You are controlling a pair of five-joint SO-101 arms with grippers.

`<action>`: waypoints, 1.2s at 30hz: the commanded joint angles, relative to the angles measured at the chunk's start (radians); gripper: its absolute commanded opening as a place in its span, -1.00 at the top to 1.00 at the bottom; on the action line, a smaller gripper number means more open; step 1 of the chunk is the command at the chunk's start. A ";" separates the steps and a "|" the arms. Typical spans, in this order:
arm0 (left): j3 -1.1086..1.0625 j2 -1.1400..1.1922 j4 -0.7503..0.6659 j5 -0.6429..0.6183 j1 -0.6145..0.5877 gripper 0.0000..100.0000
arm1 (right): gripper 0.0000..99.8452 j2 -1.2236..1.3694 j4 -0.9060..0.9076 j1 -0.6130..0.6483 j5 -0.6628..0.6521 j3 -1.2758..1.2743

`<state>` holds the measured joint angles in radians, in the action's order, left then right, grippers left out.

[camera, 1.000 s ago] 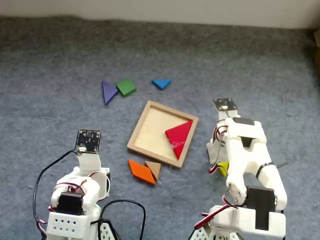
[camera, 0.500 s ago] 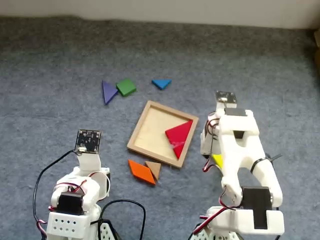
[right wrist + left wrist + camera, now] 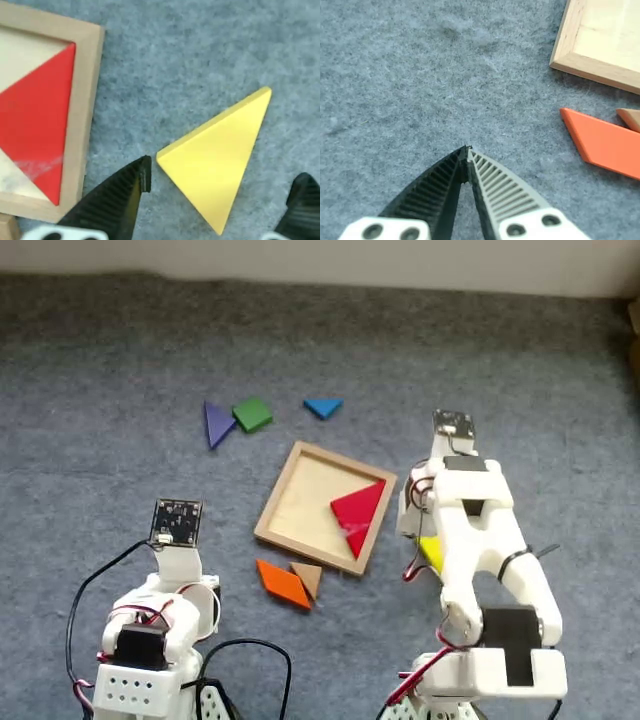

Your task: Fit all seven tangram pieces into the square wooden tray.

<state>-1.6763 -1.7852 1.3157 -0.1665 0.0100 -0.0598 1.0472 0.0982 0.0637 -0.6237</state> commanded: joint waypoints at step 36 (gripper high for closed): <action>-0.019 -0.027 0.006 0.003 -0.012 0.99 | 0.21 0.067 -0.053 -0.005 0.077 0.071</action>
<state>-1.6763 -1.7852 1.3157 -0.1665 0.0100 0.0568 1.0288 0.1013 0.1297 -0.5976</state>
